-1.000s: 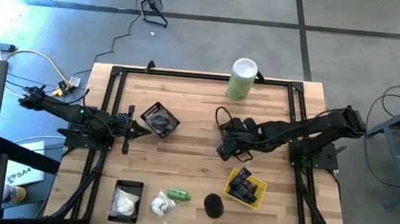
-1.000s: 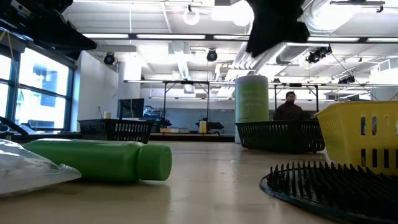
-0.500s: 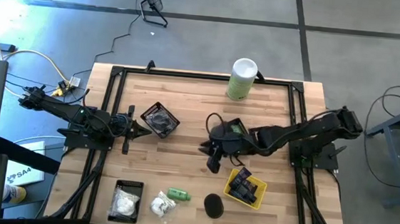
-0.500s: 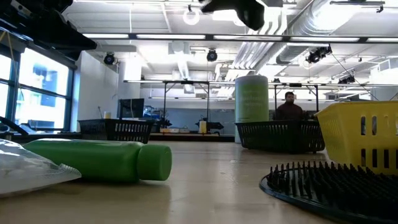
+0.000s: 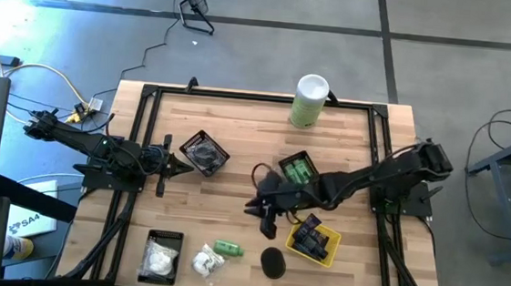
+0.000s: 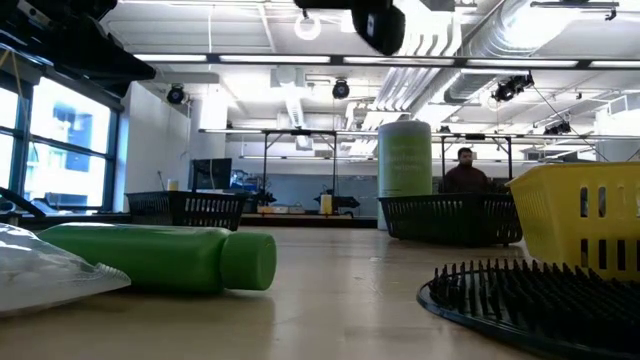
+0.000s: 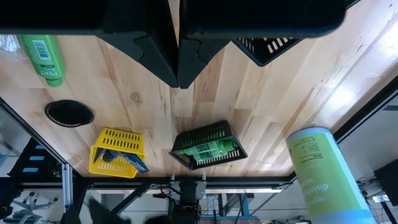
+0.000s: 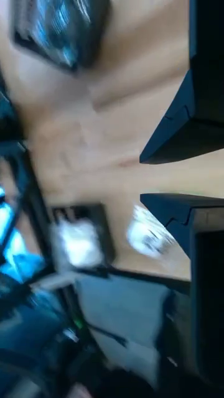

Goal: Pick & Place Travel size toiletries
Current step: Put the shampoo bottle into the top right black bin

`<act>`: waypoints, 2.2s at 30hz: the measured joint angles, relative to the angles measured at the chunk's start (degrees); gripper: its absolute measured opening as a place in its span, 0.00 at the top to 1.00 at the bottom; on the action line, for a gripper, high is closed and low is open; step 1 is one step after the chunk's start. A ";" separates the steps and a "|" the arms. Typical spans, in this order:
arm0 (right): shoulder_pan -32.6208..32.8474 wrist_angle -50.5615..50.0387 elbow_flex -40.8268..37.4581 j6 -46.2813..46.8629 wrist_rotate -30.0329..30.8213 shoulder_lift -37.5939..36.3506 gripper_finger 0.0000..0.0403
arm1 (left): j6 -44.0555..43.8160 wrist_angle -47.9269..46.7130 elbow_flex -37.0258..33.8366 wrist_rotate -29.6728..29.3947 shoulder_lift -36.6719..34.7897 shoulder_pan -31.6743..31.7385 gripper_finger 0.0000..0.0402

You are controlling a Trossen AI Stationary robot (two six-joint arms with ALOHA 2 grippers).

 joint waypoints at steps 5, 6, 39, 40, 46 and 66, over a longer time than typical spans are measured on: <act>0.00 1.03 -0.01 0.00 -9.37 3.47 0.80 | 0.00 0.00 0.00 0.00 0.00 0.00 1.00; 0.00 1.33 -0.01 0.00 -10.62 4.11 0.80 | 0.00 0.00 0.00 0.00 0.01 0.00 1.00; 2.58 10.97 -0.03 -2.81 -9.41 10.58 0.80 | -1.92 -0.02 0.00 0.29 0.02 0.00 1.00; 2.99 9.13 -0.03 -5.57 -7.70 9.78 0.81 | -2.37 -0.02 0.00 0.37 0.00 0.00 1.00; 4.88 -3.11 -0.07 -10.13 1.87 5.37 0.92 | -2.81 -0.04 0.00 1.95 0.00 0.00 1.00; 4.70 1.43 -23.38 -12.72 8.52 -19.74 0.99 | -4.06 15.33 0.01 2.91 17.47 0.00 1.00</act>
